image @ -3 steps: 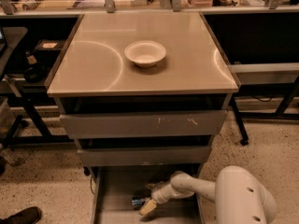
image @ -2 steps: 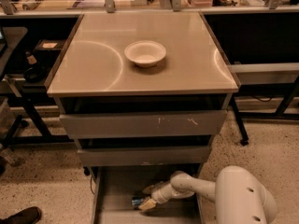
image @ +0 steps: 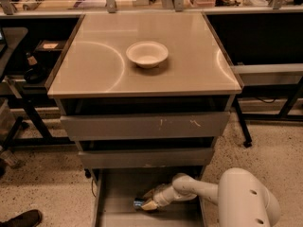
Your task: Pick redbull can from bottom drawer and place on counter
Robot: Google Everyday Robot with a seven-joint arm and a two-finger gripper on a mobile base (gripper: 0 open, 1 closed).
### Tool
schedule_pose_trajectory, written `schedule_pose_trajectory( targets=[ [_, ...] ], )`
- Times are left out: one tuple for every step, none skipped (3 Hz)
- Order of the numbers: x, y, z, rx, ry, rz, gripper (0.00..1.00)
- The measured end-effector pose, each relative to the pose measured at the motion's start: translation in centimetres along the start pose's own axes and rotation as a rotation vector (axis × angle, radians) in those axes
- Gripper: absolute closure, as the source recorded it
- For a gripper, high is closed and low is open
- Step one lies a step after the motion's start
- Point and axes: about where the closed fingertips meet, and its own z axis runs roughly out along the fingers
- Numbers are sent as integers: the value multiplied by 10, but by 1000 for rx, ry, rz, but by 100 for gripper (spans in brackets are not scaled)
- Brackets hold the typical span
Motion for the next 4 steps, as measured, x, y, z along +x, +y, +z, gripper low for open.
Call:
schedule_pose_trajectory(
  targets=[
    [0, 0, 0, 0, 0, 0, 100],
    [0, 0, 0, 0, 0, 0, 100],
    [-4, 5, -2, 11, -4, 9, 100],
    [-20, 13, -17, 44, -2, 21, 100]
  ],
)
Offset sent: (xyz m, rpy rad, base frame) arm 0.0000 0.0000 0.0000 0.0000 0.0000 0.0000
